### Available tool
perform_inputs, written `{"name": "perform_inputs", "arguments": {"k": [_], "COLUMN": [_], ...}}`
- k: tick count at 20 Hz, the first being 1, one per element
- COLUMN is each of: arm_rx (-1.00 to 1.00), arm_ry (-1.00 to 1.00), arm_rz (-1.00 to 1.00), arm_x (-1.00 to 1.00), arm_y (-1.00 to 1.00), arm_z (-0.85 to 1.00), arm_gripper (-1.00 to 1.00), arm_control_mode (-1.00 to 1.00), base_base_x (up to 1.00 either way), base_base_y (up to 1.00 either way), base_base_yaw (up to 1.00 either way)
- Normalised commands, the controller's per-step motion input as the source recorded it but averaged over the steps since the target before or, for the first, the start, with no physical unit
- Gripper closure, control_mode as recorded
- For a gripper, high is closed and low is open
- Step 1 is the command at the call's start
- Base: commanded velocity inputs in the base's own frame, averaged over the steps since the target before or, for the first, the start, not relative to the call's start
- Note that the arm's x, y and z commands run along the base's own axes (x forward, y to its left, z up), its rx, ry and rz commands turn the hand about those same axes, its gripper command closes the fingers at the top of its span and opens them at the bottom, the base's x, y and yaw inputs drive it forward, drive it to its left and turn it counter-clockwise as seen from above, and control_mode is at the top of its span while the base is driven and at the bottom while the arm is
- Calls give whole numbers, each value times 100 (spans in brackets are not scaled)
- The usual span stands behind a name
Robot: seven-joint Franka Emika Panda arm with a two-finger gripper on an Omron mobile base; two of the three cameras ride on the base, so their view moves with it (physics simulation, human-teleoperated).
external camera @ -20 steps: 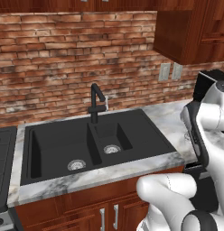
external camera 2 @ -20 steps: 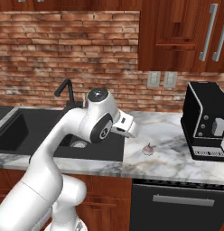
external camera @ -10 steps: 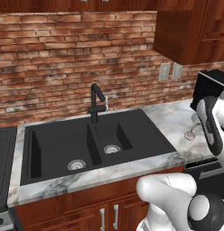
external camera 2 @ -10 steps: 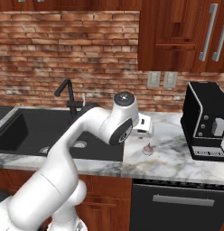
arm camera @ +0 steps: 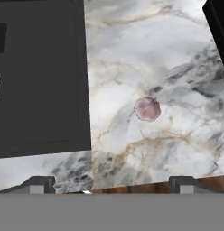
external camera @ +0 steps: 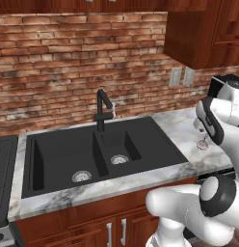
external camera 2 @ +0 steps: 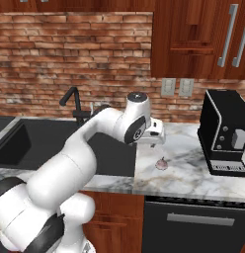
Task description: Put the garlic and squash in the pan. Then turn on the rear right burner and set the heat to medium.
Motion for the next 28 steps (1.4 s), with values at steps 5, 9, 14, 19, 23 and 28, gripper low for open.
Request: {"name": "perform_inputs", "arguments": {"k": [5,9,14,19,23,28], "arm_rx": [0,0,0,0,0,0], "arm_ry": [23,9,0,0,0,-2], "arm_rz": [0,0,0,0,0,0], "arm_x": [27,4,0,9,23,38], "arm_y": [0,-2,-16,-25,-28,-32], "arm_z": [-31,-61,-54,-35,-24,-5], "arm_gripper": [-100,-100,-100,-100,-100,-100], "arm_control_mode": [-100,-100,-100,-100,-100,-100], "base_base_x": [0,0,0,0,0,0], "base_base_y": [0,0,0,0,0,0], "base_base_yaw": [0,0,0,0,0,0]}}
